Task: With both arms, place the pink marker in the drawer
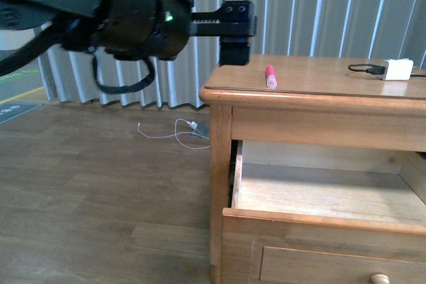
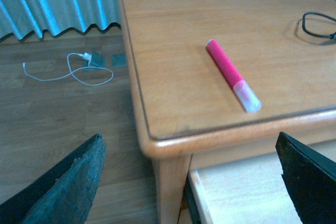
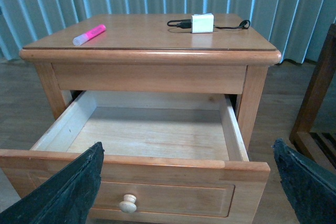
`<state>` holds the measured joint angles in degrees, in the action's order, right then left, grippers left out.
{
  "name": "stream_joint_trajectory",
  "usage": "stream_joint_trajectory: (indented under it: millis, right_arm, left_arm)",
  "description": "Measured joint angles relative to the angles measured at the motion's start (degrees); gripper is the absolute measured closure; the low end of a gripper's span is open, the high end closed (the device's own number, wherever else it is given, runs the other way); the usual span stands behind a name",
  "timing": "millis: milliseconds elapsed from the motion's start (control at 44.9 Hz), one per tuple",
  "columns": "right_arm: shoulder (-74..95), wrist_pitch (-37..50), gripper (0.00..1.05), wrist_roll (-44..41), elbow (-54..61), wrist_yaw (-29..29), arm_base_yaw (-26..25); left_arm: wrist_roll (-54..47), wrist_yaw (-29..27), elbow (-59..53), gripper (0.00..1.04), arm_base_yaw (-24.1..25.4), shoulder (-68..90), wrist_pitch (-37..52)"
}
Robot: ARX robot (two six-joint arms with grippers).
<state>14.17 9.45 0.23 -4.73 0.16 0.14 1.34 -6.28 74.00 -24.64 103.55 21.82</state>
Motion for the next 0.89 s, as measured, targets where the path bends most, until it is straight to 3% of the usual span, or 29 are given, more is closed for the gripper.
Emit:
stream_joint_trajectory:
  millis: [379, 891]
  right_arm:
    - [0.00, 0.00, 0.09, 0.00, 0.00, -0.02, 0.00]
    - [0.00, 0.00, 0.09, 0.00, 0.00, 0.00, 0.00]
  left_arm:
    - [2.38, -2.21, 31.80, 0.06, -3.98, 23.85, -9.38]
    - [2.14, -6.01, 51.80, 0.06, -5.53, 36.22, -22.88]
